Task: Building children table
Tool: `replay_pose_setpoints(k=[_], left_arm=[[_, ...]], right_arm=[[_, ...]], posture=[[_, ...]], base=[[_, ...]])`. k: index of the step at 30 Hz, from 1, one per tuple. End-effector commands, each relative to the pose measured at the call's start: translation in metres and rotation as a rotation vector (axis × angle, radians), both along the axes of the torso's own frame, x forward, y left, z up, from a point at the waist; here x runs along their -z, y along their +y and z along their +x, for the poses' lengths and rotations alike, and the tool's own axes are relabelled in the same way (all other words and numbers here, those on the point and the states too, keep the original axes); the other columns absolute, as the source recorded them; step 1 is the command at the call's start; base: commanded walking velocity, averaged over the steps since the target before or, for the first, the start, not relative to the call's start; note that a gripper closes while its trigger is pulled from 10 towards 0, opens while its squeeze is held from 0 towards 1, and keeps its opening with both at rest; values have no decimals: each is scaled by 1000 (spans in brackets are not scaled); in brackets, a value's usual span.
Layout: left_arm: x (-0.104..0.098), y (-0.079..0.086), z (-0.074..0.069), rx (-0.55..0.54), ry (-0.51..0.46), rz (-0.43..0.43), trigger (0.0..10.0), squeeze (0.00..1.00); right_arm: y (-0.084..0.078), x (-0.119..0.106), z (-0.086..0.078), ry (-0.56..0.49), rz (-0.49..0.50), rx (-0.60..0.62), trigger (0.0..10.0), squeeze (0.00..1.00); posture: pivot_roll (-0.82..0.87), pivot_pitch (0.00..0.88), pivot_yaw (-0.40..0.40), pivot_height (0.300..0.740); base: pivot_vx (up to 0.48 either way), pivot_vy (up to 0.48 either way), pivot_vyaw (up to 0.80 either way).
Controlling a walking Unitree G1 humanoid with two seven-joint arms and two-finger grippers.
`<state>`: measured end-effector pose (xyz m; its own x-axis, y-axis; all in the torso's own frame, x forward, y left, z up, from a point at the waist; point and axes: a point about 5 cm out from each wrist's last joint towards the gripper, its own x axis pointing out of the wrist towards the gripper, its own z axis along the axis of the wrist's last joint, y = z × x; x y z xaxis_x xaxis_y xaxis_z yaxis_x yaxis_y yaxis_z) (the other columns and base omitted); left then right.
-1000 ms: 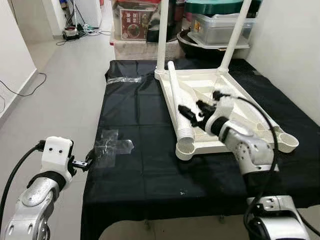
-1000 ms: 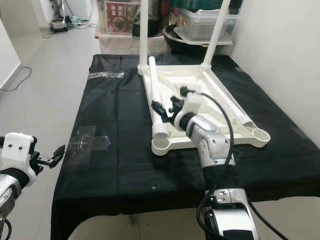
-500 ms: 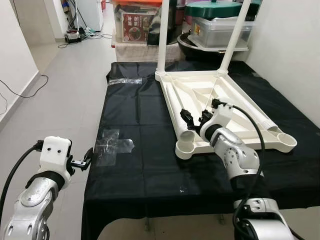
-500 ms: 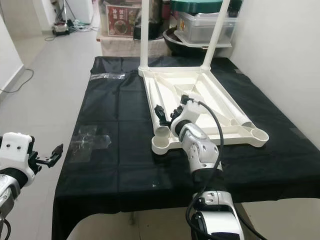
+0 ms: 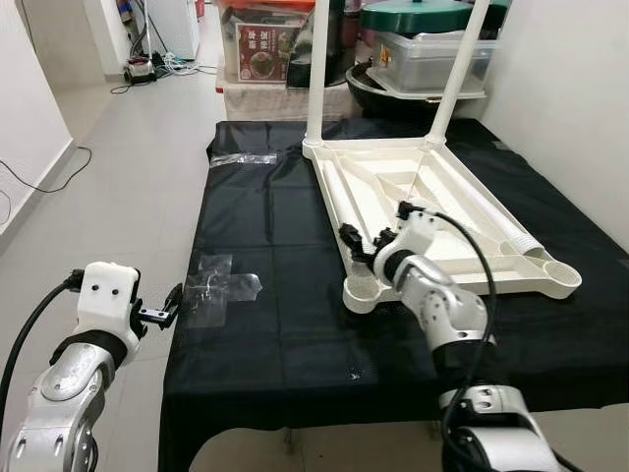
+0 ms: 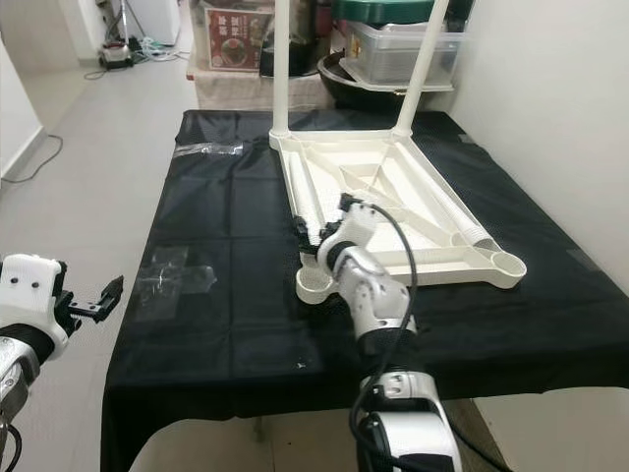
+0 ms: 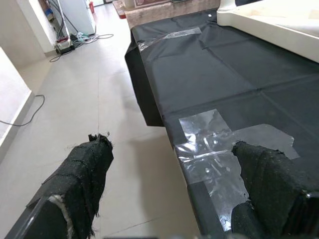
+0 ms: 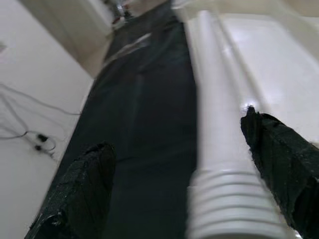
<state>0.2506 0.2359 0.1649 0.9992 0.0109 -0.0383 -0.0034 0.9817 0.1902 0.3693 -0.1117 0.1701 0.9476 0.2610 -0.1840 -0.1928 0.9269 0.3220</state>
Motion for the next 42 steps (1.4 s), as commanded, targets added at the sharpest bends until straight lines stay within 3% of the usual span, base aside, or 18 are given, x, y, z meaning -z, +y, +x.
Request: replay_pose_setpoints(k=[1, 7, 12, 18, 24, 35, 41, 42], left_arm=[[2, 2, 0, -6, 6, -1, 10000, 0], [1, 3, 0, -12, 5, 4, 10000, 0], [3, 2, -1, -16, 6, 8, 10000, 0], [4, 1, -1, -17, 6, 8, 10000, 0], [3, 0, -2, -20, 3, 8, 10000, 0], [2, -1, -2, -19, 3, 11, 10000, 0], [2, -1, -2, -21, 2, 12, 10000, 0], [2, -1, -2, -22, 3, 15, 10000, 0]], right_arm=[[0, 4, -2, 19, -5, -4, 10000, 0], [-4, 12, 0, 33, -70, 30, 10000, 0], [-12, 8, 4, -14, -133, 61, 10000, 0], [-8, 8, 4, -22, -151, 53, 10000, 0], [3, 21, 1, 37, -129, 22, 10000, 0], [-4, 32, 6, 49, -163, 65, 10000, 0], [1, 36, 5, 49, -161, 50, 10000, 0], [3, 38, 5, 54, -157, 46, 8196, 0]], posture=[[44, 0, -83, 740], [47, 0, -89, 740], [47, 0, -91, 740], [49, 0, -95, 740], [54, 0, -99, 740], [61, 0, -103, 740], [64, 0, -103, 740], [64, 0, -103, 740]], base=[[0, 0, 0], [0, 0, 0], [0, 0, 0], [0, 0, 0], [0, 0, 0], [0, 0, 0], [0, 0, 0], [0, 0, 0]])
